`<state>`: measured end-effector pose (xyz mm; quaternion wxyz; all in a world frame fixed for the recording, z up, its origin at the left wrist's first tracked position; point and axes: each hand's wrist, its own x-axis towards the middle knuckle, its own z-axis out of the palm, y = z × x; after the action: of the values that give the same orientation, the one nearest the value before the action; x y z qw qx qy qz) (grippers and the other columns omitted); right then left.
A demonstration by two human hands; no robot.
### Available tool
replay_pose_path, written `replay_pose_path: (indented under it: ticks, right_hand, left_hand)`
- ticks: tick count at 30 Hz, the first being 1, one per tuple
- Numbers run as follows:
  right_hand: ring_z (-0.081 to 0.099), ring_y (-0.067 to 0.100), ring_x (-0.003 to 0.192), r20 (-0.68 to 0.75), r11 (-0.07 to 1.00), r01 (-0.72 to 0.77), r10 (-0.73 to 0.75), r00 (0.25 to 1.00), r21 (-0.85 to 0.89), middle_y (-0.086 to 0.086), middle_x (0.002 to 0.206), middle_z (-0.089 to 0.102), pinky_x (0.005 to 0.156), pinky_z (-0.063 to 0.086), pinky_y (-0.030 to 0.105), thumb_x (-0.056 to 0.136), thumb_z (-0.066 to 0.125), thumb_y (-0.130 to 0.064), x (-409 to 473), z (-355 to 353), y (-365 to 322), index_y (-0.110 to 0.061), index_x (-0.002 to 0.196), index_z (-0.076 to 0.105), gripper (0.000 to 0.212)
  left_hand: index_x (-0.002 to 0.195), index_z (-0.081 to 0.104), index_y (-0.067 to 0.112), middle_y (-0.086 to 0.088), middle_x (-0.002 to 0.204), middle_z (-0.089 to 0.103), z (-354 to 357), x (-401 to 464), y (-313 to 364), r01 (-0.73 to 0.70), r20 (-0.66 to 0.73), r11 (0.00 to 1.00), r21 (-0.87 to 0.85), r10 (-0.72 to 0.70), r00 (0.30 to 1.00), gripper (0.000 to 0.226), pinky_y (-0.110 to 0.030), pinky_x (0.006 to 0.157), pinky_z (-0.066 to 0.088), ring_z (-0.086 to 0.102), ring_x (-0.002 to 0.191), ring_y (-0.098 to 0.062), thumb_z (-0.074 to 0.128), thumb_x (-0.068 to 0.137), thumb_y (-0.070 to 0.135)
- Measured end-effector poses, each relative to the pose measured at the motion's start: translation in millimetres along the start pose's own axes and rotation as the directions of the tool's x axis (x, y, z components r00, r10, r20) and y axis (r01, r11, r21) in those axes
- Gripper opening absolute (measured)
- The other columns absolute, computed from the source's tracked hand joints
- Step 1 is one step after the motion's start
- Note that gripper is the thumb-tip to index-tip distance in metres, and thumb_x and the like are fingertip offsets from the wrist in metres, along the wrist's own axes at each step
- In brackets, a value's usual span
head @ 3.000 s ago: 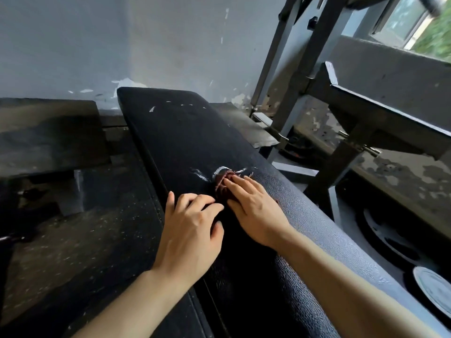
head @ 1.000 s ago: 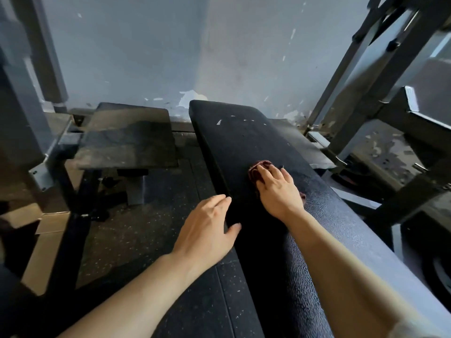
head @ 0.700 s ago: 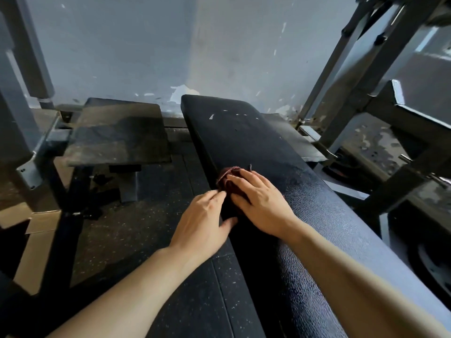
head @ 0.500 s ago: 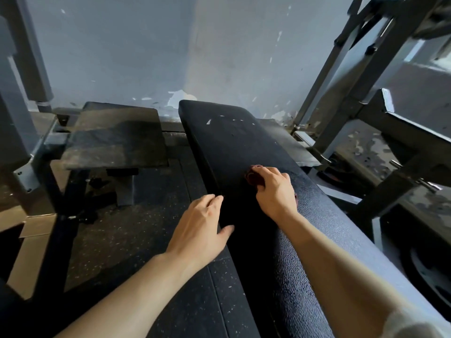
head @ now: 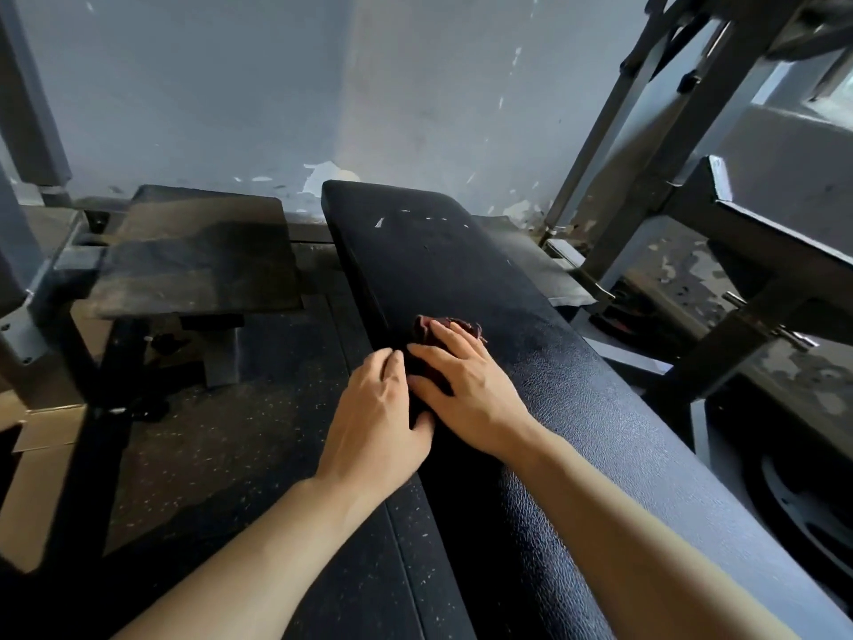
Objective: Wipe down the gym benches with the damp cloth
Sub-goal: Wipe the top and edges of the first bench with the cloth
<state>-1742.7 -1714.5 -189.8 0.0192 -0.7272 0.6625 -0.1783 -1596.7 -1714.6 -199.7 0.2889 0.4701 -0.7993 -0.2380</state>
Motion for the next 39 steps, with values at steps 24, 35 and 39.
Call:
replay_pose_path:
  ticks: [24,35,39]
  right_hand:
    - [0.017,0.024,0.146,0.077,0.995,-0.01,0.018,0.997,-0.099,0.004,0.157,0.027,0.119,0.009,0.034,0.099,0.045,-0.043,100,12,44,-0.026,0.143,0.044,0.047]
    - [0.013,0.015,0.147,0.068,0.993,0.102,-0.098,0.993,-0.054,-0.004,0.157,0.026,0.121,0.004,0.041,0.1,0.04,-0.045,115,25,36,-0.033,0.143,0.042,0.045]
    - [0.015,0.016,0.147,0.066,0.988,-0.075,0.085,0.994,-0.138,-0.006,0.158,0.024,0.118,-0.001,0.049,0.101,0.036,-0.045,127,6,92,-0.035,0.145,0.038,0.045]
  left_hand:
    - [0.151,0.029,0.018,0.008,0.158,0.023,6,46,-42,0.051,-0.061,0.994,-0.092,-0.057,0.996,0.055,-0.009,0.105,0.007,0.016,0.144,-0.005,0.047,0.1,0.028]
    - [0.127,0.056,0.01,-0.001,0.14,0.049,25,62,-38,0.032,-0.26,0.995,-0.092,-0.055,0.964,0.037,-0.021,0.103,0.029,0.041,0.133,-0.016,0.059,0.09,0.012]
    - [0.128,0.061,0.012,-0.003,0.14,0.052,38,65,-35,-0.061,-0.235,0.997,-0.054,0.047,0.971,0.036,-0.036,0.115,0.026,0.038,0.137,-0.017,0.054,0.093,0.007]
